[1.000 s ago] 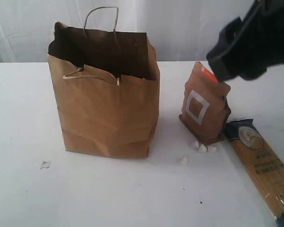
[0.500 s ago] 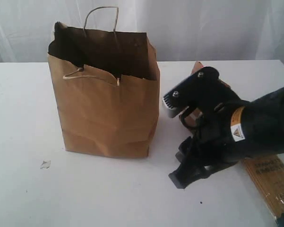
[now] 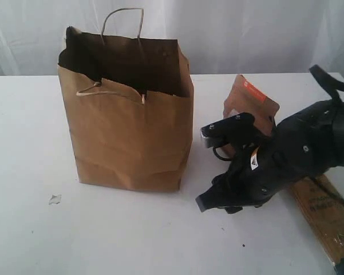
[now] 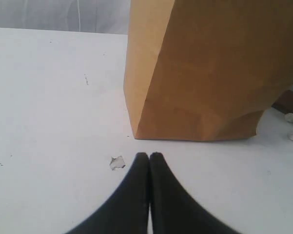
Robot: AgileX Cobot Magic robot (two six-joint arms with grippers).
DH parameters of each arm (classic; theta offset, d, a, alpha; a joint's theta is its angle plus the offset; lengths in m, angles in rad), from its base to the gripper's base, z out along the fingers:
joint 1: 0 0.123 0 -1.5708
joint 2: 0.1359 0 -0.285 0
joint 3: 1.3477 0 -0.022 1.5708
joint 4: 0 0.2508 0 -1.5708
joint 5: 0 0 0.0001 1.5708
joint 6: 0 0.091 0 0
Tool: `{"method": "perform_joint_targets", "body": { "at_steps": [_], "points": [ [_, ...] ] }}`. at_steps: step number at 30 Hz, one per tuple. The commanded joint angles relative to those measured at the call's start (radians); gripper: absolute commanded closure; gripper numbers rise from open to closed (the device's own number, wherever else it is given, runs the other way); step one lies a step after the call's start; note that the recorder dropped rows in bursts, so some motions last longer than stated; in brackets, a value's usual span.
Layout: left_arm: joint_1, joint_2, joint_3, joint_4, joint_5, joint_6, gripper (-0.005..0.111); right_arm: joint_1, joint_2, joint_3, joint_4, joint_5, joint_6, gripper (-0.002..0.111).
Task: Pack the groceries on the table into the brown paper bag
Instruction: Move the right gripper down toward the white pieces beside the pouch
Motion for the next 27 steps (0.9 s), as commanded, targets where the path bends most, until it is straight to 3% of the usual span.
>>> {"method": "perform_joint_targets", "body": {
  "at_steps": [1,9,27],
  "points": [
    [0.0,-0.005,0.003,-0.007,-0.003,-0.002,0.107,-0.013,0.045,-0.011,0.012,-0.058,-0.014,0.062],
    [0.0,-0.005,0.003,-0.007,-0.003,-0.002,0.107,-0.06,0.131,-0.062,0.01,-0.069,-0.021,0.062],
    [0.0,-0.005,0.003,-0.007,-0.003,-0.002,0.107,-0.06,0.237,-0.078,0.01,-0.127,-0.03,0.062]
  ]
}}
